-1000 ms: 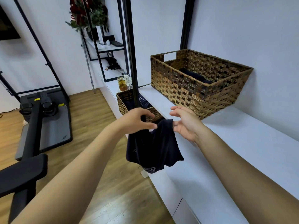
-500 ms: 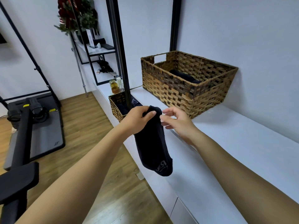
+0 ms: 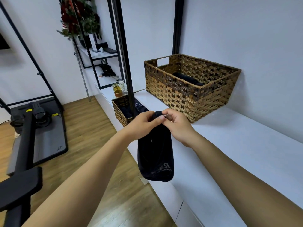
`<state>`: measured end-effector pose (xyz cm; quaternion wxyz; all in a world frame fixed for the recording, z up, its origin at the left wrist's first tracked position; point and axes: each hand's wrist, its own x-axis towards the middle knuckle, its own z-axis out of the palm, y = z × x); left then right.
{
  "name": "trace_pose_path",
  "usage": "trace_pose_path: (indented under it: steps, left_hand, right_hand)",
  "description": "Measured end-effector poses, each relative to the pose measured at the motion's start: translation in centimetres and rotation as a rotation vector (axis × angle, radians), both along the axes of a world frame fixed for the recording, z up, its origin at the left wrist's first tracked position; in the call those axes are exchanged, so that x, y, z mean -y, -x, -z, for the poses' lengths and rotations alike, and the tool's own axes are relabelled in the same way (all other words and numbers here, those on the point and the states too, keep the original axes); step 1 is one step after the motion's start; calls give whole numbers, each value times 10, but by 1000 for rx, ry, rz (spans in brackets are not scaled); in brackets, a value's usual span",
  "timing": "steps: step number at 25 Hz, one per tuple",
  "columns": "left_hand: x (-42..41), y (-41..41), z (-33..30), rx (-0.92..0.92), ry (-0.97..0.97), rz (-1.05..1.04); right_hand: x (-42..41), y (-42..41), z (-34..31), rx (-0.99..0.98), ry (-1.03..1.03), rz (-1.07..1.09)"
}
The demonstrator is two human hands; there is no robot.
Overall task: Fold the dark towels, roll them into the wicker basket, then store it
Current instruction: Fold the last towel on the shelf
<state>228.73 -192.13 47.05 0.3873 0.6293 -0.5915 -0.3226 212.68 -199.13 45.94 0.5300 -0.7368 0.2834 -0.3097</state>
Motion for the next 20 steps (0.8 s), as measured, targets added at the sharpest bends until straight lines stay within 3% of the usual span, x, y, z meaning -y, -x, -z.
trace_pose_path:
  steps: [6,11,14,17,20]
  left_hand:
    - [-1,-13,-14,-53,0,63]
    - [1,3,-45,-36,131,132]
    - [14,15,-77,-3,224,162]
    - [31,28,-112,25,295,158]
    - [48,44,-144,-86,371,89]
  right_hand:
    - [1,4,-2,83,-83,33]
    - [3,28,-2,2,-159,-72]
    - [11,42,-16,-57,-7,-73]
    - [26,70,-38,-97,172,134]
    - [29,102,-57,-2,230,217]
